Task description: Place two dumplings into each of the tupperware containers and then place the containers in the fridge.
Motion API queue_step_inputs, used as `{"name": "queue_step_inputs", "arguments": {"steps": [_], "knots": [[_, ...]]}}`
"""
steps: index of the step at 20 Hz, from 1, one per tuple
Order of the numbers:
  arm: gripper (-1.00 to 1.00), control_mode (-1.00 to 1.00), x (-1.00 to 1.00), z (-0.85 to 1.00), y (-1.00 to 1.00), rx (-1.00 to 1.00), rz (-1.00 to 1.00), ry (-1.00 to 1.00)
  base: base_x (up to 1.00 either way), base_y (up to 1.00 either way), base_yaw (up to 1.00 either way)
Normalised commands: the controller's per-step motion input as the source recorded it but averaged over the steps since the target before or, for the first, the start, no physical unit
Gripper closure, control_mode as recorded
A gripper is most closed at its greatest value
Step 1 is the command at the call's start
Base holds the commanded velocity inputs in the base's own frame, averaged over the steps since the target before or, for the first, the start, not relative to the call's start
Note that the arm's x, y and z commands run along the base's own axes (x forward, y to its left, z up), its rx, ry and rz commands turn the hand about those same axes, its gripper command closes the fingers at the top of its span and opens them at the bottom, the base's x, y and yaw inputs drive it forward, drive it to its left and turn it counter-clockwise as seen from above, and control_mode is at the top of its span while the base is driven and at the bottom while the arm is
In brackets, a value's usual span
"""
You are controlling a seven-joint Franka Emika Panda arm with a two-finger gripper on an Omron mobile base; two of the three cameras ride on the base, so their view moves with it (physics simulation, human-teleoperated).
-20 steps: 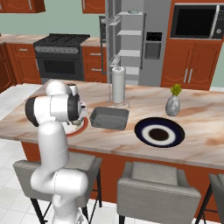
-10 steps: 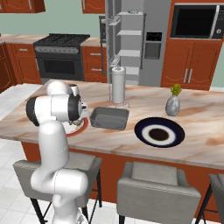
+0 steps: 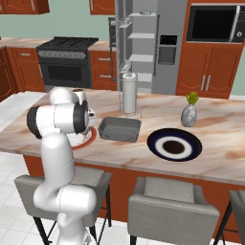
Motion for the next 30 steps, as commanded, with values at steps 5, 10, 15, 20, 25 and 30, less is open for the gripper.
{"name": "queue_step_inputs", "arguments": {"steps": [5, 10, 15, 20, 25, 30], "knots": [[1.00, -1.00, -0.02, 0.67, -0.07, 0.00, -0.03, 0.00, 0.00, 0.00, 0.00], [1.00, -1.00, -0.11, 0.70, -0.45, 0.00, -0.08, 0.02, 0.00, 0.00, 0.00], [1.00, -1.00, -0.01, 0.49, -0.75, 0.00, -0.10, 0.10, 0.00, 0.00, 0.00], [1.00, -1.00, 0.15, 0.03, -0.82, 0.00, -0.10, 0.10, 0.00, 0.00, 0.00], [1.00, -1.00, 0.33, -0.29, -0.41, 0.00, 0.00, 0.02, 0.00, 0.00, 0.00], [1.00, -1.00, 0.16, -0.42, -0.11, 0.00, 0.00, 0.00, 0.00, 0.00, 0.00]]}}
